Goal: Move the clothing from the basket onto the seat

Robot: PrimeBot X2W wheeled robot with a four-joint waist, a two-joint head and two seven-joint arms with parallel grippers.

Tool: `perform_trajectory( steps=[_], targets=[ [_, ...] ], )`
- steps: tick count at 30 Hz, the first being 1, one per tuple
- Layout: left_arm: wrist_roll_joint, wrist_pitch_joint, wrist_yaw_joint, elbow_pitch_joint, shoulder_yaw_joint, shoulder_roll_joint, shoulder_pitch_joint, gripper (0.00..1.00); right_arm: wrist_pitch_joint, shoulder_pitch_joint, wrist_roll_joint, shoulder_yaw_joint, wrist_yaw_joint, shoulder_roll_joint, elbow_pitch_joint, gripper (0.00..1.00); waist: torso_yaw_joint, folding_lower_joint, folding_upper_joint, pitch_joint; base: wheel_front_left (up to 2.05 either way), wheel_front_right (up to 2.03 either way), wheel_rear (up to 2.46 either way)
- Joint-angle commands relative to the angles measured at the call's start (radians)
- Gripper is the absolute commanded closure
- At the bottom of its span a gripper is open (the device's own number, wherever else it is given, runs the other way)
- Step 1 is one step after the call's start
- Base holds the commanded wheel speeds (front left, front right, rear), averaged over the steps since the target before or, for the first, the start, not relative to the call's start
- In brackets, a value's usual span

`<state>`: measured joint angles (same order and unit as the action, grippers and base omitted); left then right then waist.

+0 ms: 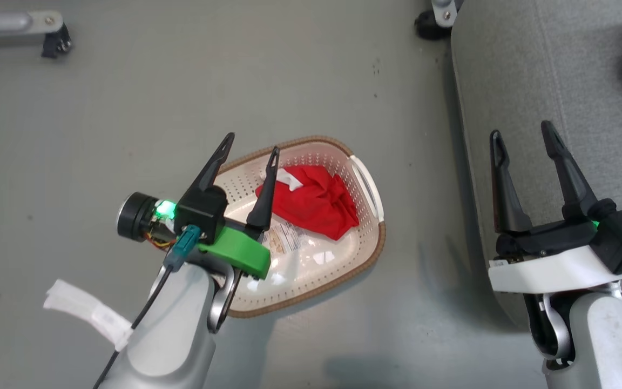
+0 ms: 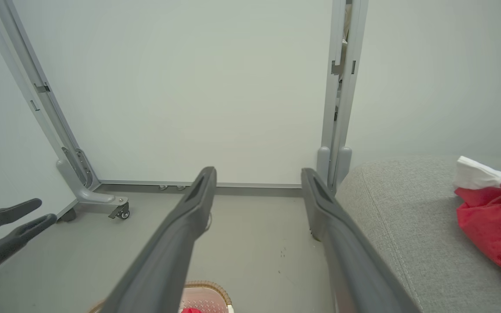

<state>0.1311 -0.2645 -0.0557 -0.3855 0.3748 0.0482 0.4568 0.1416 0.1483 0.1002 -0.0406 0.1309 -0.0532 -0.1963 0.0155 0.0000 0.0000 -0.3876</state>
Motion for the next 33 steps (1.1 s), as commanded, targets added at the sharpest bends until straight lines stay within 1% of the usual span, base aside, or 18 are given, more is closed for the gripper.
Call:
perform_trajectory(
  steps=[1,6,11,15,21,24,29,33],
  targets=[
    [0.013,0.000,0.004,-0.035,0.021,0.005,0.049,0.00,0.008,0.027,-0.010,-0.001,0.000,-0.006,-0.013,0.00,0.042,0.0000,0.0000,-0.165,0.00,0.00,0.00],
    [0.033,0.000,0.005,-0.176,0.111,0.005,0.177,0.00,0.034,0.078,-0.006,-0.003,0.000,-0.004,-0.031,0.00,0.072,0.0000,0.0000,-0.279,0.00,0.00,0.00],
    [0.046,0.000,-0.001,-0.335,0.204,0.005,0.302,0.00,0.062,0.126,0.005,-0.033,0.000,-0.001,-0.031,0.00,0.115,0.0000,0.0000,-0.385,0.00,0.00,0.00],
    [0.053,0.005,-0.007,-0.467,0.255,0.006,0.388,0.00,0.085,0.164,0.014,-0.062,0.000,0.001,-0.018,0.00,0.154,0.0000,0.0000,-0.457,0.00,0.00,0.00],
    [0.052,0.019,-0.016,-0.655,0.282,0.007,0.495,0.00,0.112,0.208,0.043,-0.098,0.000,0.003,-0.004,0.00,0.212,0.0000,0.0000,-0.543,0.00,0.00,0.00],
    [0.044,0.022,-0.014,-0.730,0.286,0.025,0.540,0.00,0.120,0.224,0.065,-0.115,0.000,0.003,0.000,0.00,0.239,0.0000,0.0000,-0.581,0.00,0.00,0.00],
    [0.046,0.024,-0.011,-0.810,0.284,0.060,0.599,0.00,0.124,0.246,0.099,-0.138,0.000,0.003,-0.006,0.00,0.275,0.0000,0.0000,-0.630,0.00,0.00,0.00],
    [0.051,0.029,0.005,-0.845,0.278,0.094,0.641,0.00,0.124,0.253,0.126,-0.158,0.000,0.003,-0.022,0.00,0.298,0.0000,0.0000,-0.661,0.00,0.00,0.00]
  ],
)
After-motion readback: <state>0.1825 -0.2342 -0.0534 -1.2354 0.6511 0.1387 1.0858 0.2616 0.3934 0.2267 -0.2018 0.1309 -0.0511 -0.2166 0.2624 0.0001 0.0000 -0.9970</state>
